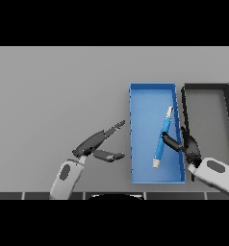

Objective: Pick up the blue pipe and place it into the blue bin.

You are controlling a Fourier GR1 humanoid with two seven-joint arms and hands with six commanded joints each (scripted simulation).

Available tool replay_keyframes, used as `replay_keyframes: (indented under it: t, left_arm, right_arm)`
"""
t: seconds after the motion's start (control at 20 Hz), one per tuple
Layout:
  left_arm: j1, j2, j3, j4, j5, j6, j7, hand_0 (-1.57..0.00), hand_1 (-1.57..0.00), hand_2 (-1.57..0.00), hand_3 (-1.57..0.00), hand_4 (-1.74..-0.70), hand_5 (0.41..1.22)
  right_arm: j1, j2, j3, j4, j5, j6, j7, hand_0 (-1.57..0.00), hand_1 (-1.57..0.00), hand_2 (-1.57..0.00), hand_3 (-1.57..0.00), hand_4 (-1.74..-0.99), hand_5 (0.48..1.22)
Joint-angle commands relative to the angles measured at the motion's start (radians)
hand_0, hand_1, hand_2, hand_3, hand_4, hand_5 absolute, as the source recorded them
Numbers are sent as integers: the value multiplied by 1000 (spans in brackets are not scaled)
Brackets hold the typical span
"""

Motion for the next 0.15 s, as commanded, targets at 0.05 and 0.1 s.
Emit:
replay_keyframes:
  t: [0.05, 0.1]
  left_arm:
    - [1, -4, -5, -14, 6, -3, 10, 1, 1, 1, 1, -885, 431]
    - [3, -7, -9, -24, 2, 1, 20, 1, 1, 1, 1, -885, 431]
  right_arm:
    - [-11, 1, 5, 12, 3, 8, -1, -6, -5, -5, -3, -1022, 649]
    - [-15, 14, 2, 20, -1, 5, -1, -6, -5, -5, -3, -1022, 643]
